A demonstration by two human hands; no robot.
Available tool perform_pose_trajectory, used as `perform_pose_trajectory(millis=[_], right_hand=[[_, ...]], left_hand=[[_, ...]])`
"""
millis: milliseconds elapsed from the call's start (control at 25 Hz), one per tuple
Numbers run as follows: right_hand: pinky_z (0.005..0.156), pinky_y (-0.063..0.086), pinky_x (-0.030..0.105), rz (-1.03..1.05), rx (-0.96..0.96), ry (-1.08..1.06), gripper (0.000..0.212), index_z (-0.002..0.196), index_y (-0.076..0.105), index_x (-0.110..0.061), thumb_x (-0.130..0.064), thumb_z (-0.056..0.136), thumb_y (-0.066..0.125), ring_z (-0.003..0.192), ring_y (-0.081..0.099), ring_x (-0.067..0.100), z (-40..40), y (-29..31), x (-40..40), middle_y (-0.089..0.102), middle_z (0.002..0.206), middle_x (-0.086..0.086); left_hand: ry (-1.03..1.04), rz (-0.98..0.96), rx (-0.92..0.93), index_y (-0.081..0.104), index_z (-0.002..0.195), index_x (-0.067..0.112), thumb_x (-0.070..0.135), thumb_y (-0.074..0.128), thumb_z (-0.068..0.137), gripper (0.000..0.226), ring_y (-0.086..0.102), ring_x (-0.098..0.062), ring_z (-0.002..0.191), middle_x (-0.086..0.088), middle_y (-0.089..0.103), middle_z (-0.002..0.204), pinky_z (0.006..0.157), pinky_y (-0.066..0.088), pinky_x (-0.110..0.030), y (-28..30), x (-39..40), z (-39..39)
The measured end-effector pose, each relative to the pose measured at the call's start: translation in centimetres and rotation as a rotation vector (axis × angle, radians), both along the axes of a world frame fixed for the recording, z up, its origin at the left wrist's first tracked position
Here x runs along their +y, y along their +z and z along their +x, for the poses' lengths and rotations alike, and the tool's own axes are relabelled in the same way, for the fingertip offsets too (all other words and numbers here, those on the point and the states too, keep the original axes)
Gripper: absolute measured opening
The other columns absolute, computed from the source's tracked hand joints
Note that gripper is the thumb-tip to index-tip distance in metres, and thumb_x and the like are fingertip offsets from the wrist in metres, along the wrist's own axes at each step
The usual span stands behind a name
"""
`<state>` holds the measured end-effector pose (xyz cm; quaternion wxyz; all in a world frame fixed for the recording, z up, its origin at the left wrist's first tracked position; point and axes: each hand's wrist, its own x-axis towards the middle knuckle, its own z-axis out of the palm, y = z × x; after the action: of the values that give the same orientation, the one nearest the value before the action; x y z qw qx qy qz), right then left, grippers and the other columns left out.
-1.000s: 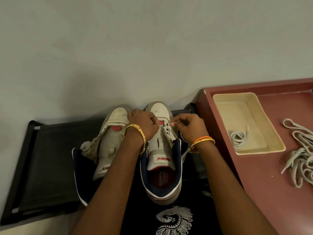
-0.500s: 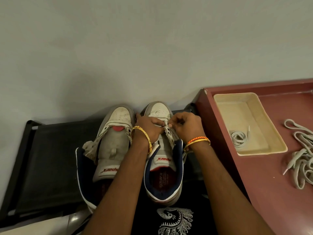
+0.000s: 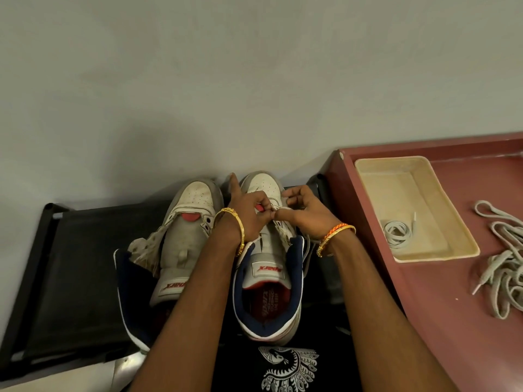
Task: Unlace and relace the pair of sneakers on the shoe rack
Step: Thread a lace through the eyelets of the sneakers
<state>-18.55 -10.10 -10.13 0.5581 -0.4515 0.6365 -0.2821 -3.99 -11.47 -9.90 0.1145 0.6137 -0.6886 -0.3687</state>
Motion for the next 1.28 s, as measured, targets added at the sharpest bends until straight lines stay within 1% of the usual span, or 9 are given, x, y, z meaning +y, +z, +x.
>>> perform_pose_trajectory(millis=[200,320,480,720,840,920,1000,1160,1280], right_hand=[[0.101,0.036,0.044,-0.083,0.54,0.116,0.046,0.1,0.041,-0.029,-0.045,0.069,0.071,0.11,0.039,0.018,1.0,0.3,0.0,0.038,0.111,-0.004],[0.099,0.04,0.048,-0.095,0.476,0.1,0.047,0.099,0.04,-0.027,-0.044,0.069,0.073,0.114,0.045,0.025,1.7,0.1,-0.3,0.04,0.114,0.001],[0.096,0.044,0.046,-0.072,0.475,0.109,0.046,0.101,0.041,-0.025,-0.039,0.071,0.073,0.112,0.047,0.028,1.6,-0.3,-0.3,0.039,0.115,0.004],[0.095,0.038,0.04,-0.049,0.547,0.11,0.055,0.115,0.042,-0.019,-0.039,0.073,0.073,0.12,0.036,0.03,3.1,0.2,0.0,0.036,0.127,0.009],[0.096,0.037,0.039,-0.053,0.572,0.081,0.059,0.118,0.041,-0.018,-0.038,0.073,0.074,0.122,0.035,0.031,3.6,0.3,0.4,0.035,0.13,0.009],[0.097,0.038,0.041,-0.049,0.588,0.066,0.061,0.12,0.041,-0.018,-0.039,0.073,0.074,0.123,0.034,0.031,3.7,0.2,0.4,0.034,0.131,0.01],[0.096,0.038,0.042,-0.043,0.594,0.058,0.062,0.121,0.04,-0.018,-0.039,0.073,0.073,0.124,0.034,0.031,3.9,0.3,0.4,0.034,0.132,0.01],[0.097,0.038,0.042,-0.024,0.605,0.075,0.061,0.121,0.039,-0.018,-0.038,0.074,0.072,0.123,0.034,0.031,4.1,0.4,0.4,0.034,0.131,0.01],[0.1,0.039,0.042,-0.118,0.639,0.128,0.049,0.115,0.046,-0.021,-0.033,0.074,0.072,0.12,0.038,0.028,3.7,1.0,0.4,0.042,0.126,0.007]], left_hand=[[-0.067,-0.01,-0.129,0.057,0.095,0.012,0.019,0.059,0.09,0.009,0.035,-0.031,0.134,-0.016,-0.015,0.155,0.097,0.034,-0.026,0.3,-0.3,0.1],[-0.048,-0.006,-0.182,0.049,0.089,0.015,0.024,0.054,0.092,0.011,0.039,-0.031,0.131,-0.016,-0.012,0.156,0.096,0.035,-0.029,0.7,-0.2,0.5],[0.002,-0.077,-0.148,0.06,0.09,0.012,0.025,0.053,0.092,0.015,0.041,-0.028,0.124,-0.011,-0.004,0.154,0.098,0.032,-0.024,0.6,-0.1,1.3],[0.134,-0.22,0.018,0.056,0.072,0.015,0.02,0.051,0.092,0.021,0.052,-0.022,0.09,-0.01,0.008,0.146,0.095,0.036,-0.023,1.2,0.2,2.6],[0.271,-0.34,0.09,0.054,0.072,0.01,0.015,0.047,0.094,0.023,0.048,-0.009,0.07,-0.01,0.016,0.14,0.08,0.035,-0.016,2.8,0.3,4.0],[0.469,-0.433,0.236,0.055,0.074,0.01,0.012,0.044,0.095,0.024,0.045,-0.002,0.062,0.006,0.03,0.134,0.076,0.037,-0.02,4.9,0.4,5.6],[0.66,-0.538,0.44,0.055,0.097,0.004,0.007,0.039,0.096,0.017,0.047,0.005,0.055,0.029,0.053,0.11,0.073,0.043,-0.024,7.4,0.5,7.8],[0.882,-0.682,0.613,0.041,0.077,0.024,0.018,0.035,0.096,0.021,0.051,0.011,0.061,-0.009,0.041,0.124,0.07,0.045,-0.02,10.5,1.0,10.3],[0.744,-0.35,0.547,0.056,0.079,0.021,0.021,0.036,0.097,0.027,0.055,-0.001,0.071,-0.005,0.06,0.091,0.066,0.047,-0.017,9.7,1.1,8.8]])
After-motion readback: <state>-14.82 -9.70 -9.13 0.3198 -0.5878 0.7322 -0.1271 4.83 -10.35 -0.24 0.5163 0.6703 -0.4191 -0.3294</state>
